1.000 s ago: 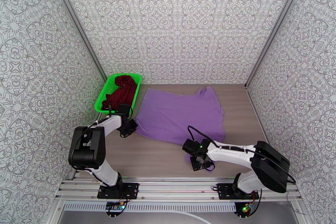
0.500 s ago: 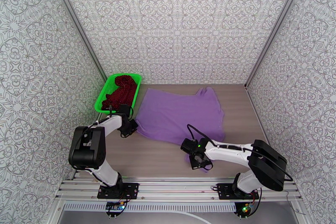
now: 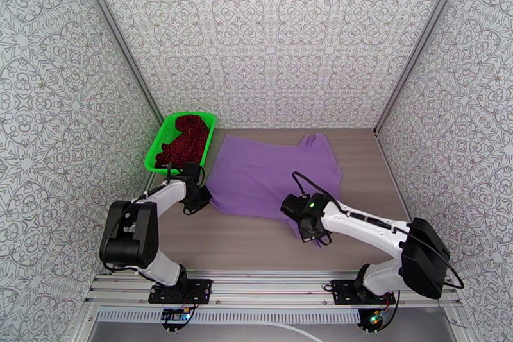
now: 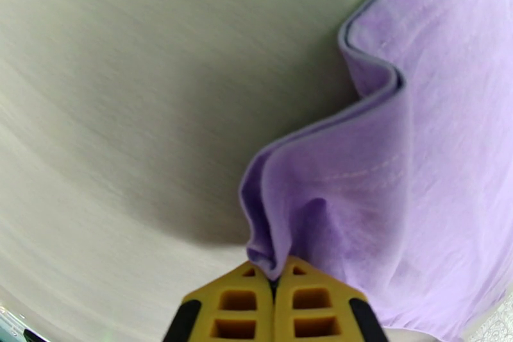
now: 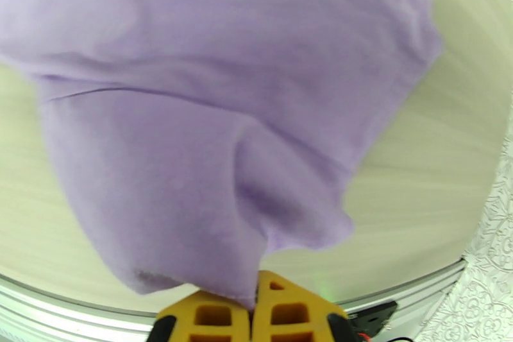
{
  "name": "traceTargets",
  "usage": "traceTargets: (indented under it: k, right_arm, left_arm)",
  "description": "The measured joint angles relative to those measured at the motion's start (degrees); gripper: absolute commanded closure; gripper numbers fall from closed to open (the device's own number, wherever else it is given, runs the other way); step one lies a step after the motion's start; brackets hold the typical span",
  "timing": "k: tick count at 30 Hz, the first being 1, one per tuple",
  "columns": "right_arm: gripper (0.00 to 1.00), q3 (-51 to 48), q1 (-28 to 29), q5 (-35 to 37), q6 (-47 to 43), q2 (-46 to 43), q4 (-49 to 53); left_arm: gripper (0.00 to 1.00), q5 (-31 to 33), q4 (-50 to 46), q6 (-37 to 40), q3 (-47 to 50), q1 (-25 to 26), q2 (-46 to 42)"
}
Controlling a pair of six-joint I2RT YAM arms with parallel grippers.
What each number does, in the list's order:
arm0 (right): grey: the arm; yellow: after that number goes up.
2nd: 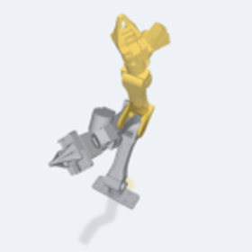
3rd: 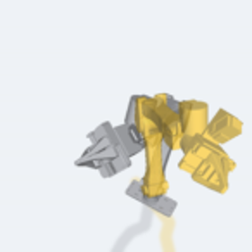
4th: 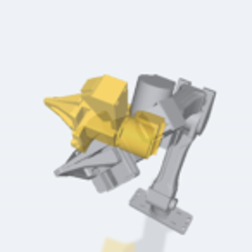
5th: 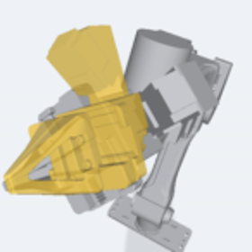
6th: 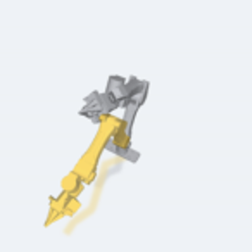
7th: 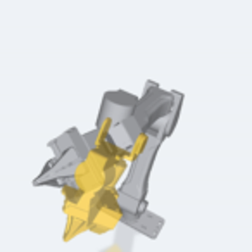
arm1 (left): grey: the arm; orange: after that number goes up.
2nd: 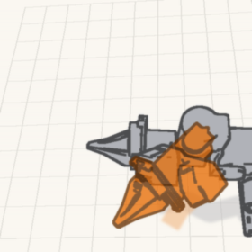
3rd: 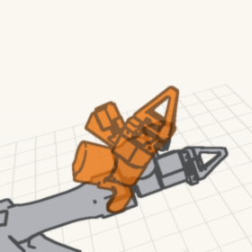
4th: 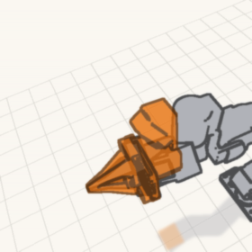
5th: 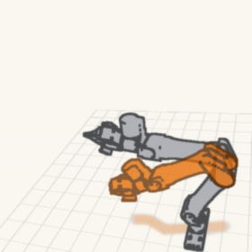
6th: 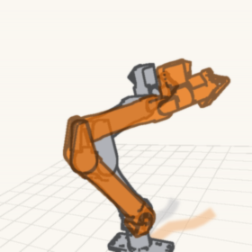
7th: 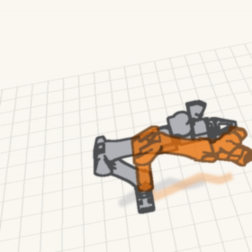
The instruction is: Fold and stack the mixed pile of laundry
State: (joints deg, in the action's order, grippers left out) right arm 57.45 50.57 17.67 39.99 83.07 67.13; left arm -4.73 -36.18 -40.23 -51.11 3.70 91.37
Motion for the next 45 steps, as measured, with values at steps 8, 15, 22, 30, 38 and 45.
traceTargets:
  k: [8, 15, 22, 30, 38, 45]
  right_arm:
    - [1.00, 0.1, -0.8, -1.6, -4.2, -4.2, 1.5]
    - [1.00, -1.3, -0.8, -6.0, -6.0, -9.6, 1.9]
    - [1.00, -3.0, -0.8, -9.2, -6.4, -12.8, 2.1]
    - [1.00, -1.6, -0.8, -8.2, -6.3, -11.5, 4.4]
    - [1.00, 5.4, -4.1, -3.3, -11.1, -0.1, 5.3]
    - [1.00, 13.1, -7.9, 0.0, -17.8, 7.4, 5.1]
  left_arm:
    - [1.00, -0.2, -2.6, -0.1, 0.5, 1.8, -6.4]
    - [1.00, -0.2, -4.8, -1.8, 5.7, 4.1, -15.8]
    - [1.00, -0.1, -6.6, -4.5, 9.6, 6.3, -20.0]
    - [1.00, 0.3, -8.5, -4.7, 9.4, 5.5, -21.1]
    - [1.00, 0.0, -9.7, -2.2, 0.2, 0.5, -16.0]
    - [1.00, -2.0, -9.2, 0.2, -5.5, -1.7, -8.5]
